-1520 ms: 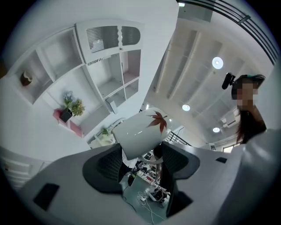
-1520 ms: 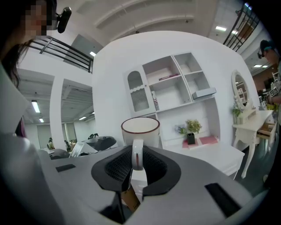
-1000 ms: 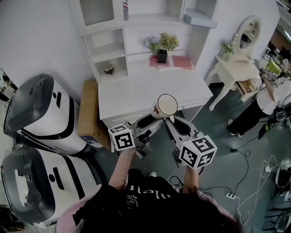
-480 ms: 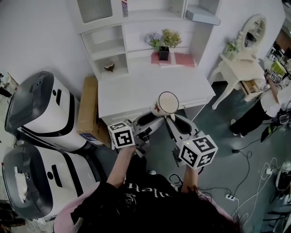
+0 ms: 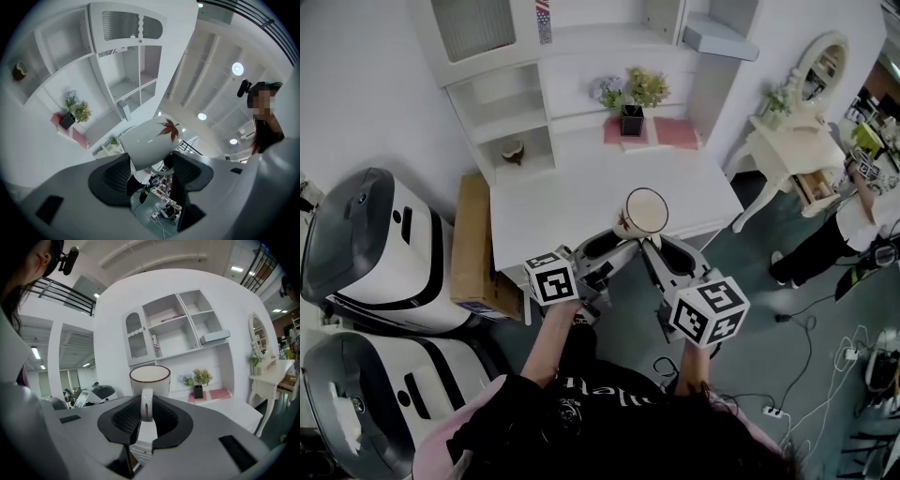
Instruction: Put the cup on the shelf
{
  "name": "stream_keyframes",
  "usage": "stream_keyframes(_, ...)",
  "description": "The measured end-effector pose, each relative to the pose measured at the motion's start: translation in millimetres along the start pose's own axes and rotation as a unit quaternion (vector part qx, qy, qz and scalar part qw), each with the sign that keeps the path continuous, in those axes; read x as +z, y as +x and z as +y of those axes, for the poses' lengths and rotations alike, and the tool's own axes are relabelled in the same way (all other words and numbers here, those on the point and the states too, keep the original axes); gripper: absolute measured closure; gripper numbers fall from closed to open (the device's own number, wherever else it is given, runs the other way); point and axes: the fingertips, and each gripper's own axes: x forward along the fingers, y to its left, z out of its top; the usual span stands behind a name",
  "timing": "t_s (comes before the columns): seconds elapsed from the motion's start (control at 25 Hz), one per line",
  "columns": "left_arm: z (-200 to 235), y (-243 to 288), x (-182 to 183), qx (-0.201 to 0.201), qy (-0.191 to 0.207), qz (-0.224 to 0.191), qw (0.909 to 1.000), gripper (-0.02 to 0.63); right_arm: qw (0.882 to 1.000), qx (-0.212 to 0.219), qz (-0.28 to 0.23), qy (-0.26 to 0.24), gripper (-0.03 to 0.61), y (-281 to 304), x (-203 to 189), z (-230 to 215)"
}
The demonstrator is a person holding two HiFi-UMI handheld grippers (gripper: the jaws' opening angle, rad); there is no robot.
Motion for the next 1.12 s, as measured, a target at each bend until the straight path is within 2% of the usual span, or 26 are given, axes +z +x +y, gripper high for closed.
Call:
stream_keyframes(0.36,73.6,20.2,73.4,-0.007,-0.006,0.009,0.9999,0.327,1.0,-0.015,-0.001,0.002,0.488,96.1,32.9,-29.2)
stream_keyframes(0.52,102.7,26.1,100.4,-0.024,-0.006,0.01,0.9997,0.327,1.0,-0.025,-0.001,0.001,0.488,132.4,45.1,-37.9)
stream_keyframes(0.76,134.9,27.6,134.1,-0.035,-0.015,0.012,0.9992,0.327,0.999,-0.039,0.0,-0.006,0.488,177.0,58.0,-42.7)
stream_keyframes(1.12,165.4,37.8,171.1,-0.065,-0.002,0.033,0.9973,0.327,0.998,-0.059,-0.012,-0.017,0.488,219.5,76.1,-52.3)
